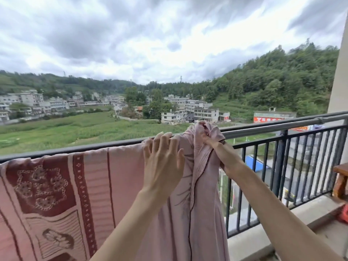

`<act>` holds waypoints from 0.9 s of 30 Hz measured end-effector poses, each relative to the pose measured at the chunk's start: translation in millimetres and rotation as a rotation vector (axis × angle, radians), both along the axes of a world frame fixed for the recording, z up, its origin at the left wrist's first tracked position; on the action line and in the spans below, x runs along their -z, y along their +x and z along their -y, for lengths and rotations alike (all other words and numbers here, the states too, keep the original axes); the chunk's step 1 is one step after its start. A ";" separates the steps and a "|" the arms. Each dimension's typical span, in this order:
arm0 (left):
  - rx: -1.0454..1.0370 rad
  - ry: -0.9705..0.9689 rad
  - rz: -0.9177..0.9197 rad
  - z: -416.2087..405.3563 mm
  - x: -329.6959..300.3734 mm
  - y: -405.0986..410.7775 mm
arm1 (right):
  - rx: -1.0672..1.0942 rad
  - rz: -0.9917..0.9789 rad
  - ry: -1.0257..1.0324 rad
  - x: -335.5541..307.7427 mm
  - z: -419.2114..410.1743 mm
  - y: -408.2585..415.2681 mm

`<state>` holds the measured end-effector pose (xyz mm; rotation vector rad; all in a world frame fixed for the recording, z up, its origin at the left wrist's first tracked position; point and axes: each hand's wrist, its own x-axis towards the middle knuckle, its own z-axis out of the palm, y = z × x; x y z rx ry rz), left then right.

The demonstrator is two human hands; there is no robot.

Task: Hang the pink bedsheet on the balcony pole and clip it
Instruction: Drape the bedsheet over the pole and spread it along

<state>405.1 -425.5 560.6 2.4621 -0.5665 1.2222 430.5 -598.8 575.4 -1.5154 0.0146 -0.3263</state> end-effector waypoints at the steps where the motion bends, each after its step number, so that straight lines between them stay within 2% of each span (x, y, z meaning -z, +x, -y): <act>1: 0.027 -0.019 0.022 13.7 0.5 -1.2 | -0.043 0.026 -0.018 -0.8 10.6 0.8; 3: 0.113 -0.124 -0.015 44.3 2.0 -6.5 | -0.158 0.082 -0.053 -4.5 33.9 0.8; 5: 0.146 -0.246 -0.139 75.5 7.4 -9.3 | -0.273 0.125 -0.093 -8.9 59.7 3.1; 8: 0.036 -0.412 -0.134 110.1 12.7 -6.8 | -0.426 0.179 -0.220 -13.2 89.5 5.6; 10: -0.039 -0.570 -0.114 122.6 8.1 -6.7 | -0.444 0.284 -0.384 -12.7 101.1 8.1; 16: -0.153 -0.610 -0.116 157.4 -28.0 -14.3 | -0.333 0.685 -0.826 -21.7 120.2 27.1; 19: -0.203 -0.577 -0.057 174.3 -36.9 -11.7 | -0.033 1.023 -1.158 -16.8 119.3 46.9; 22: -0.270 -0.550 -0.010 185.4 -43.6 -9.6 | -0.010 1.107 -1.074 -17.1 110.4 62.1; 25: -0.251 -0.641 0.010 190.0 -49.5 -6.6 | -0.143 1.081 -0.930 -25.4 102.5 71.1; 27: -0.263 -0.636 0.052 195.2 -51.3 -5.3 | -0.254 1.070 -0.867 -28.5 98.2 75.4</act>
